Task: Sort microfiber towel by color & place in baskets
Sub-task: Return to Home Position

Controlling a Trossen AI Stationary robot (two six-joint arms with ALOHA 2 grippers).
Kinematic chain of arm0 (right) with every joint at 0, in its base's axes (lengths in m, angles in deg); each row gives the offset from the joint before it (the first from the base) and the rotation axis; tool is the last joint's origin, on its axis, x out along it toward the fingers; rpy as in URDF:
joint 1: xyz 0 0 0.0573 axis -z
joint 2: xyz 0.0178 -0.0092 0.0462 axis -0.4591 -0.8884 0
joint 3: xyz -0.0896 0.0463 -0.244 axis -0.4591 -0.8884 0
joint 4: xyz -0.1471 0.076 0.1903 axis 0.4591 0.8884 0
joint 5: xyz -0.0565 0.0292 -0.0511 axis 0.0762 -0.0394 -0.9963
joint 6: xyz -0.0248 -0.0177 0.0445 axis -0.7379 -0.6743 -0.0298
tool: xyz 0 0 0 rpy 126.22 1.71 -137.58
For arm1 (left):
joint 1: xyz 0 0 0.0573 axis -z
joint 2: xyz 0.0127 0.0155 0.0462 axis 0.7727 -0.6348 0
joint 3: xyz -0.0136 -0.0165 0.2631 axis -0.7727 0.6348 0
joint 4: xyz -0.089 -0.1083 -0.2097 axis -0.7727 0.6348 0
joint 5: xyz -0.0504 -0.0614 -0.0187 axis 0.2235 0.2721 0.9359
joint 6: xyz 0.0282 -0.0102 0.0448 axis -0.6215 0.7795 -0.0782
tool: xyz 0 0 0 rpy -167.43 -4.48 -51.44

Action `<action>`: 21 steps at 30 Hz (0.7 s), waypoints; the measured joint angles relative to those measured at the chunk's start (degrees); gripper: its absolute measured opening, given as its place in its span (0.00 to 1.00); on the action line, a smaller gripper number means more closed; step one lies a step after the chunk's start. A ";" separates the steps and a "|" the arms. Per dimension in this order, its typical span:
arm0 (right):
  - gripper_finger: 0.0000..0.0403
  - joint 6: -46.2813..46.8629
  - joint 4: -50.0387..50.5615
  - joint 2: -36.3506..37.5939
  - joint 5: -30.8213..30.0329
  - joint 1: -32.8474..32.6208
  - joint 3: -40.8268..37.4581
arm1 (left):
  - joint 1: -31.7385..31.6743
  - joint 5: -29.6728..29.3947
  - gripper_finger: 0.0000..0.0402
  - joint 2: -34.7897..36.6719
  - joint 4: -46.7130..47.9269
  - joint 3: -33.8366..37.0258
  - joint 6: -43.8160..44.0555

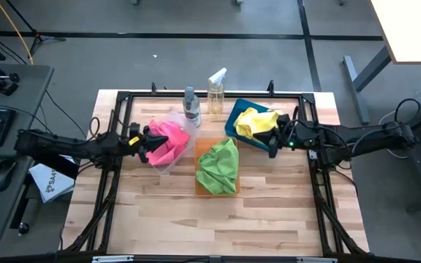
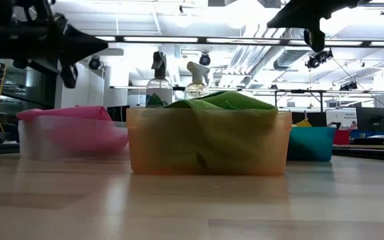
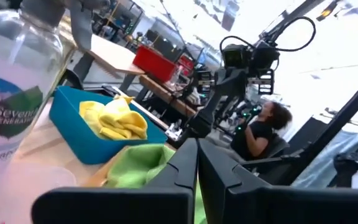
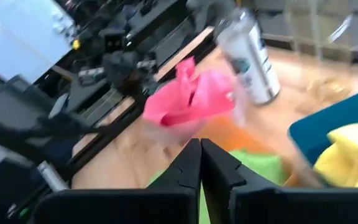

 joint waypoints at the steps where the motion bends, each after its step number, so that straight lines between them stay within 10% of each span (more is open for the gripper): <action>1: 0.02 0.67 0.36 0.02 0.63 -0.44 0.00 | 0.55 -0.41 0.00 1.09 0.06 0.91 -0.02; 21: 0.00 4.16 13.41 14.31 -1.24 -9.44 -6.31 | 1.68 0.17 0.00 7.94 8.05 2.18 -1.61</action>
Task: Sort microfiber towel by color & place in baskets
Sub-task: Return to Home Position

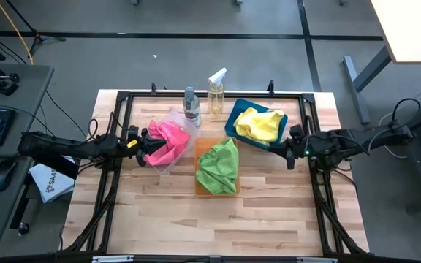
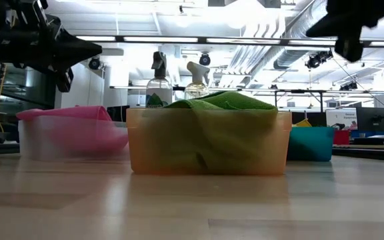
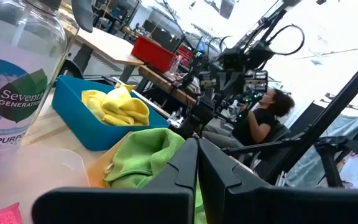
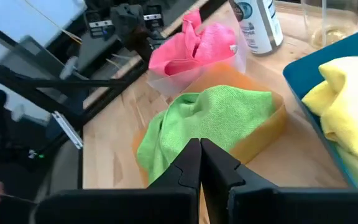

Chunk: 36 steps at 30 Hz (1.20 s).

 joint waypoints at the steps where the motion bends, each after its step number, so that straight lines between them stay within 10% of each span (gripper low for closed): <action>1: 0.00 -0.02 -2.28 1.68 -0.02 -0.27 -2.49 | 0.00 0.00 0.00 0.00 -0.02 0.00 0.00; 13: 0.00 -9.99 -64.15 9.80 12.86 8.78 -33.33 | 0.00 0.00 0.00 0.00 0.04 0.00 0.00; 23: 0.00 -13.61 -56.85 9.76 29.49 16.47 -34.30 | 0.00 0.00 0.00 0.00 0.06 -0.04 0.00; 36: 0.00 -21.09 -33.43 9.59 22.39 16.24 -34.30 | 0.00 0.00 0.00 0.00 0.06 -0.04 0.00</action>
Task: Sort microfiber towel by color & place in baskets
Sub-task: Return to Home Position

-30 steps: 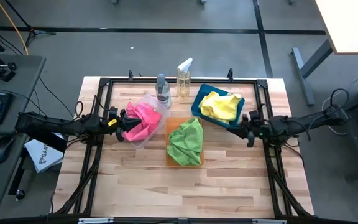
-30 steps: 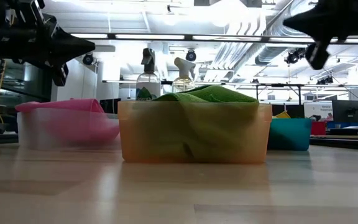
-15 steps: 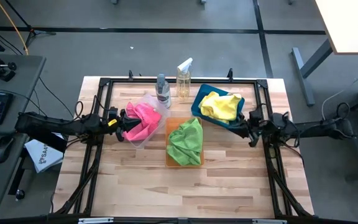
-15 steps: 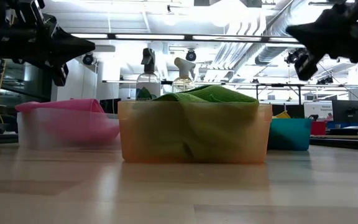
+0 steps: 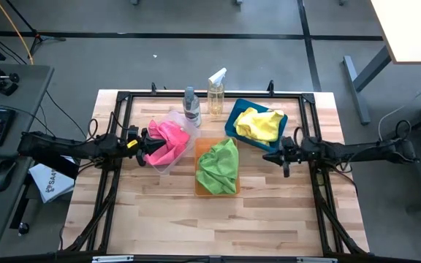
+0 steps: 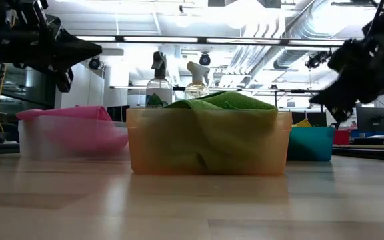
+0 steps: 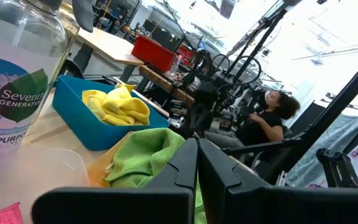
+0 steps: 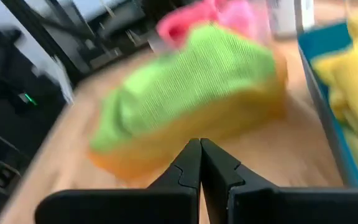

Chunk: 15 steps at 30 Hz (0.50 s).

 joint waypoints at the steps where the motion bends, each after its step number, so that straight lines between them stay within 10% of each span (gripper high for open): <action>1: 0.00 -0.43 1.93 -0.01 -0.12 0.00 0.00 | 0.00 0.00 0.00 0.00 0.02 0.00 0.00; 15: 0.00 0.49 7.94 3.23 -1.18 -0.73 0.02 | -0.02 0.00 0.00 0.52 0.49 0.00 0.00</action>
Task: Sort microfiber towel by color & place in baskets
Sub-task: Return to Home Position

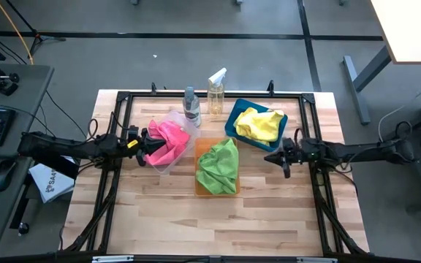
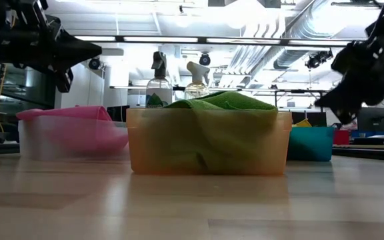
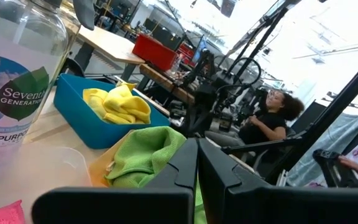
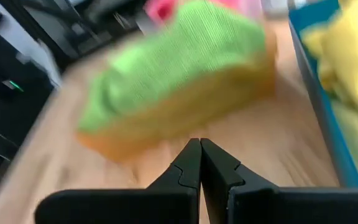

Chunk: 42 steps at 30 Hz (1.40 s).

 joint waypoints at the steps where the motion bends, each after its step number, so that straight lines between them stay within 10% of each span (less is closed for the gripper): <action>1: 0.00 0.00 -0.03 1.76 0.04 -0.03 0.00 | 0.02 0.00 0.00 0.53 0.32 0.00 0.00; 9: 0.00 0.00 -0.10 21.65 0.11 0.12 -0.02 | -0.24 0.02 0.00 6.59 8.10 -0.07 0.01; 15: 0.00 0.00 -5.69 21.51 0.21 0.48 -0.02 | -0.24 0.57 0.00 9.21 23.70 -0.07 -0.15; 42: 0.00 -0.02 -2.70 21.14 0.15 0.47 -0.07 | -2.56 5.42 0.00 21.76 24.10 -0.02 -0.46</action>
